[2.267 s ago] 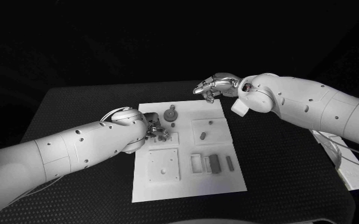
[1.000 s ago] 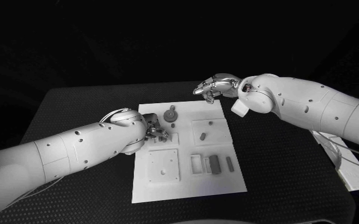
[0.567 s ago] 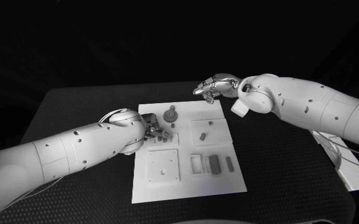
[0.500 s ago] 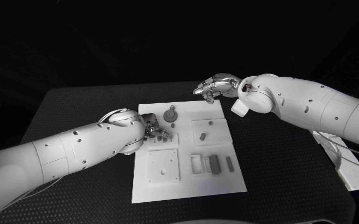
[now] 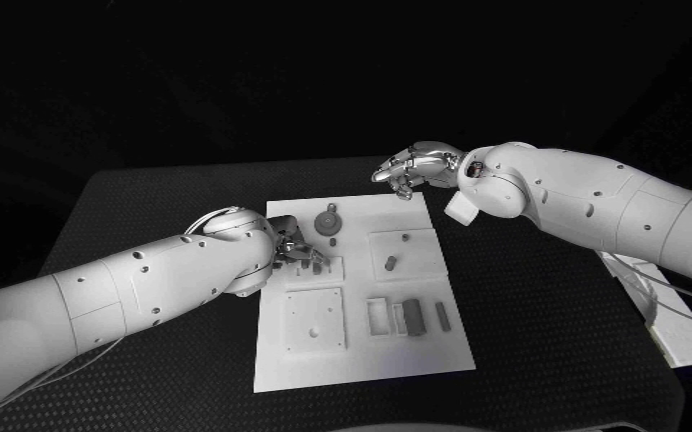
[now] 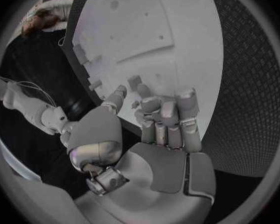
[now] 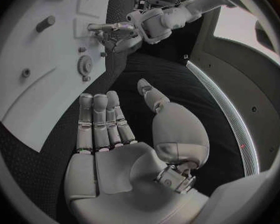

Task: Assemble the parts on the task board

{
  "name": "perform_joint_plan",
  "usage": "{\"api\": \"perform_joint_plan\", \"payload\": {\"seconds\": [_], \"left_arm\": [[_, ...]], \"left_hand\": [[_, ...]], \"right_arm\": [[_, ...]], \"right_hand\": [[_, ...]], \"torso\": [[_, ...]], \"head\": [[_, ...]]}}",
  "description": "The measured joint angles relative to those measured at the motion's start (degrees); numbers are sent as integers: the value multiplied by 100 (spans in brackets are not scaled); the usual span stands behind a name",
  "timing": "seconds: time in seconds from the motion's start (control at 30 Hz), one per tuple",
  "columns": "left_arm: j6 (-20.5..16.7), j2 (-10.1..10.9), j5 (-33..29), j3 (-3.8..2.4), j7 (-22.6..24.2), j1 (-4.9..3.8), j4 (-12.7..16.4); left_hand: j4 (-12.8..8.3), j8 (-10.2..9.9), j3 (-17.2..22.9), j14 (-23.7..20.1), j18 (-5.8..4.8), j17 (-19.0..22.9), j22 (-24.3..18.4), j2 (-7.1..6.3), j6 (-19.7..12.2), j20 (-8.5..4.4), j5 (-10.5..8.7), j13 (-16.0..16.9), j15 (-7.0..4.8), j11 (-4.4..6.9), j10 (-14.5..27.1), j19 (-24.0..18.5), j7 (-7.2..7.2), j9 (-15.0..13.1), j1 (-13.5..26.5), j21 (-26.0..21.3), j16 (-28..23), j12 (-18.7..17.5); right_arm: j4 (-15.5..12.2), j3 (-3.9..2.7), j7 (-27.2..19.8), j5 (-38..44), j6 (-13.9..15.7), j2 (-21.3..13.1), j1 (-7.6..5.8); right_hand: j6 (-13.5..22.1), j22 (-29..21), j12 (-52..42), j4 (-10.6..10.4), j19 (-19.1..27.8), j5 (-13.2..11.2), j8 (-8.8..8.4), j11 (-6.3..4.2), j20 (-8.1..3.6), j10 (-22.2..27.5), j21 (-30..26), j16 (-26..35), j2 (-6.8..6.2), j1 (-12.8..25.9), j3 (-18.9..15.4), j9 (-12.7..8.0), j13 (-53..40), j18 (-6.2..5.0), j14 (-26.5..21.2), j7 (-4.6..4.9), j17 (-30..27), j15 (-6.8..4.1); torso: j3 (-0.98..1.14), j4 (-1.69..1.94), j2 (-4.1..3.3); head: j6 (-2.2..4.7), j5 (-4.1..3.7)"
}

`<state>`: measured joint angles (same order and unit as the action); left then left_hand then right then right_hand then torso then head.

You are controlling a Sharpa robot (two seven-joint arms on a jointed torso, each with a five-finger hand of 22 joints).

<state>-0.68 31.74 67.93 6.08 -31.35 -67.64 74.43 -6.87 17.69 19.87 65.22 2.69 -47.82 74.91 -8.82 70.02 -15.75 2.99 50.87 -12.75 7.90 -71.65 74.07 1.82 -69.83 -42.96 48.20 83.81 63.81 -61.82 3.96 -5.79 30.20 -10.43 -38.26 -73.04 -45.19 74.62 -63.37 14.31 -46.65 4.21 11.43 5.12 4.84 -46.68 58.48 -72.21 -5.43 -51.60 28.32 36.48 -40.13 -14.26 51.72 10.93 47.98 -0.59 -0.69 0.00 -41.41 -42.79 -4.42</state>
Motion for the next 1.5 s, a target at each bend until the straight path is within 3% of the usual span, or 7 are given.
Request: {"api": "perform_joint_plan", "payload": {"seconds": [0.1, 0.37, 0.47, 0.7, 1.0, 1.2, 1.5], "left_arm": [[3, 71, -98, -82, 11, -64, 119], [-62, 252, -357, -106, 86, -400, 300], [-103, 310, -427, -106, 121, -503, 297], [-120, 318, -546, -105, 182, -647, -68], [-66, 117, -461, -100, 199, -678, -601], [-58, -25, -135, -101, 228, -685, -948], [76, -203, 338, -101, 228, -685, -1513]], "left_hand": [[-132, 0, -79, -36, 0, 1, 0, 136, -44, 1, 0, 0, 26, -9, 9, -42, -26, 7, -82, -26, 0, -14], [-561, -354, -204, -335, -2, 218, -94, 506, -480, 115, 13, -235, 162, -229, 373, -384, -228, 403, -355, -459, -445, -462], [-715, -543, -78, -429, -2, 367, -257, 607, -569, 197, 366, -403, 257, -352, 495, -483, -303, 675, -487, -722, -712, -725], [-397, -644, 503, -465, -23, 572, -544, 360, -720, 253, 149, -669, 419, -495, 554, -561, -437, 1104, -622, -1130, -1088, -1110], [216, -644, 576, -499, -68, 571, -561, 78, -832, 251, 93, -688, 453, -518, 576, -564, -487, 1306, -177, -1239, -1165, -1176], [561, -644, 672, -534, -138, 544, -544, -277, -930, 233, 15, -683, 488, -556, 614, -601, -523, 1390, -125, -1266, -1176, -1206], [646, -616, 712, -536, -142, 529, -513, -223, -947, 233, 16, -666, 490, -555, 614, -601, -531, 1397, -193, -1266, -1176, -1206]], "right_arm": [[3, 0, 0, 0, 1, -1, 0], [20, 0, -1, 0, 9, 4, 0], [38, 0, -2, 0, 12, 4, 0], [83, 0, -6, 0, 25, 6, 0], [89, 0, -7, 0, 33, 15, 0], [87, 0, -7, 0, 35, 23, 0], [76, 0, -6, 0, 39, 14, 0]], "right_hand": [[1, 0, 0, 0, 0, 0, 0, 0, 0, 0, 0, 0, 0, 0, 0, 0, 0, 0, 0, 1, 0, 0], [13, 0, 0, 0, 0, 0, 0, 0, 0, 0, 0, 0, 0, 0, 0, 0, 0, 0, 0, 12, 0, 1], [13, 0, 0, 0, 0, 0, 0, 0, 0, 0, 0, 0, 0, 0, 0, 0, 1, 0, 1, 12, 0, 1], [13, 0, 0, 0, 0, 0, 0, 0, 0, 0, 0, 0, 0, 0, 0, 0, 5, 0, 1, 11, 0, 1], [22, 0, 0, 0, 0, 0, 0, 0, 0, 0, 0, 0, 0, 0, 0, 0, 5, 0, -14, 1, 0, -13], [22, 0, 0, 0, 0, 0, 0, 0, 0, 0, 0, 0, 0, 0, 0, 0, 4, 0, -14, 0, 0, -13], [14, 0, -24, 0, 0, 0, 0, 0, 0, 0, 0, 0, 0, 0, 0, 0, 4, 0, -13, -8, 0, -12]], "torso": [[0, 2, 0], [2, 7, 5], [2, 8, 6], [1, 7, 5], [-3, 3, -1], [-3, -2, -4], [3, -6, -9]], "head": [[12, -6], [64, 5], [99, 12], [192, 25], [281, 53], [331, 84], [364, 123]]}}
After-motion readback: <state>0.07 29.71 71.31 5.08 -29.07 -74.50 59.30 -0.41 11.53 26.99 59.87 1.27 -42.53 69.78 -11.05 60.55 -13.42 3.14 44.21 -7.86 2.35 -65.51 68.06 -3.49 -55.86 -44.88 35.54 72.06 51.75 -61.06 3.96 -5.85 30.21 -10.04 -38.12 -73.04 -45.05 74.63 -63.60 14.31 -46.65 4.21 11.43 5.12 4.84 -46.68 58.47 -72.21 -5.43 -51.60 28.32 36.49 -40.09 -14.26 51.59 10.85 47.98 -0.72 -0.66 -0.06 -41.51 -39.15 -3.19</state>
